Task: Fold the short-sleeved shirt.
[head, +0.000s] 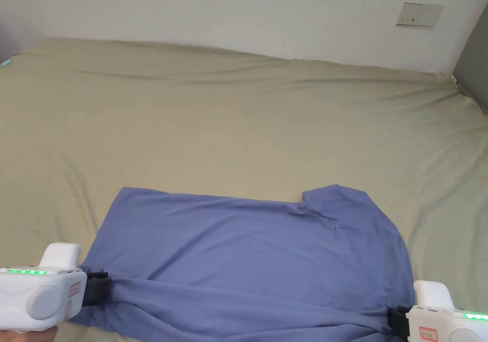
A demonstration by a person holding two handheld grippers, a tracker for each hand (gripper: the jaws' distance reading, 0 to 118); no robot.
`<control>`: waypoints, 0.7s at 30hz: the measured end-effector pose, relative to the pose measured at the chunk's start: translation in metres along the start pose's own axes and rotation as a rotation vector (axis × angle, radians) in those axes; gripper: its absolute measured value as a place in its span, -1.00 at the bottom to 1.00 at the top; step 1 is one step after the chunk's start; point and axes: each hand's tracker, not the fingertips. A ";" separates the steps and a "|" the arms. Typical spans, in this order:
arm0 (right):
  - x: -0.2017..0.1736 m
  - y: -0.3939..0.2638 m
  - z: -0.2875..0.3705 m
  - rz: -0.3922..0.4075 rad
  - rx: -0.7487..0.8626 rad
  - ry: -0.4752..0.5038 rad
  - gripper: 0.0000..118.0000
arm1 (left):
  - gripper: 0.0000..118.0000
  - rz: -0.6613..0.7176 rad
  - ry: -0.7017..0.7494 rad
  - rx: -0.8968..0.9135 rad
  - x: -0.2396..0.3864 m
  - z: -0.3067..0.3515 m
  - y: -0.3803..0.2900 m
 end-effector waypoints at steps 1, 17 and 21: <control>-0.002 -0.001 -0.001 0.014 0.003 -0.009 -0.82 | 0.68 0.050 -0.059 0.003 -0.007 0.005 -0.002; -0.047 -0.063 0.152 -0.024 0.479 0.022 0.21 | 0.58 0.063 -0.173 0.234 0.005 0.147 -0.048; -0.071 -0.080 0.189 -0.007 0.503 0.014 -0.99 | -0.28 0.037 -0.183 0.197 0.018 0.149 -0.061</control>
